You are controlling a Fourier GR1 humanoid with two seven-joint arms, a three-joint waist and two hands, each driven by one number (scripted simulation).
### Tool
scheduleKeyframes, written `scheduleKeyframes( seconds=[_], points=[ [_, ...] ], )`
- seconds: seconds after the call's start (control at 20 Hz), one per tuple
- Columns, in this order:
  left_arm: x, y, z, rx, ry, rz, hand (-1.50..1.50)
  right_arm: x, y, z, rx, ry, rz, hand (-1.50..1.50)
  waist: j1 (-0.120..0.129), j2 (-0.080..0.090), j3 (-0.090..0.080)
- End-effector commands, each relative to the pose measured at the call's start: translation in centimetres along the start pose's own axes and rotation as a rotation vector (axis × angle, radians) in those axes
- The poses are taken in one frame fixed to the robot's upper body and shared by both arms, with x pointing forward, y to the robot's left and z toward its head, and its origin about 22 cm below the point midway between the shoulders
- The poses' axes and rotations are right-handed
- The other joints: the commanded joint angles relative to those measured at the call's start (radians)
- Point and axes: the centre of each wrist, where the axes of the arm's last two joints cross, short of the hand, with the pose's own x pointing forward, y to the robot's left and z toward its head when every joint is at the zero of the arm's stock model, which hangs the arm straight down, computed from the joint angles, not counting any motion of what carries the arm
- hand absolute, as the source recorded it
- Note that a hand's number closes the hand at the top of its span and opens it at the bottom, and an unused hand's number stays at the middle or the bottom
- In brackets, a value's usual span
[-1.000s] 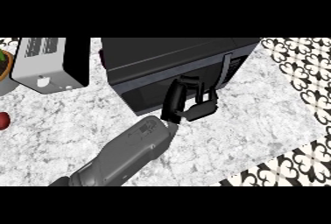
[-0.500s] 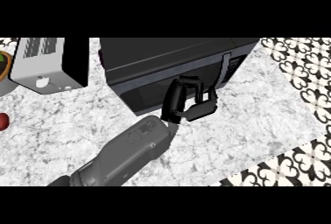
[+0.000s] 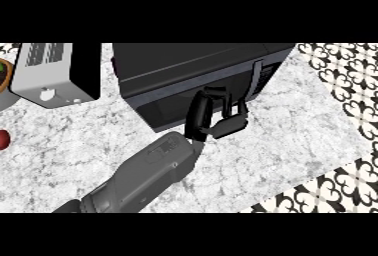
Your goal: Pick up the milk, place it into the microwave and close the microwave
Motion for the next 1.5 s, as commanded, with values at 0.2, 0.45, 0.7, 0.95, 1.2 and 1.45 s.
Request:
scheduleKeyframes(
  seconds=[0.2,0.45,0.7,0.95,1.2,1.45],
  points=[
    [0.7,0.3,-2.3,0.018,-0.012,-0.007,1.50,0.7,-2.0,-0.4,0.003,0.011,0.048,-1.50,-0.006,0.014,0.002],
    [0.7,0.2,-2.3,0.023,-0.023,-0.002,1.50,-0.1,-2.1,-0.3,-0.009,0.010,-0.001,-1.50,0.000,0.018,0.003],
    [0.6,0.1,-2.2,0.016,-0.025,-0.003,1.50,-0.5,-2.8,-0.2,-0.043,-0.002,-0.039,-1.50,-0.001,0.019,0.004],
    [0.7,0.0,-2.3,0.013,-0.020,0.009,1.50,-0.8,-3.3,-0.6,-0.048,-0.010,-0.064,-1.50,0.010,0.022,0.005],
    [0.7,-0.1,-2.4,0.004,-0.032,0.006,1.50,-0.6,-4.1,-0.8,-0.057,-0.007,-0.065,-1.50,0.009,0.023,0.005],
    [0.5,-0.2,-2.3,0.007,-0.038,0.002,1.50,-0.3,-4.7,-1.4,-0.053,-0.011,-0.068,-1.50,0.012,0.025,0.005]
  ],
)
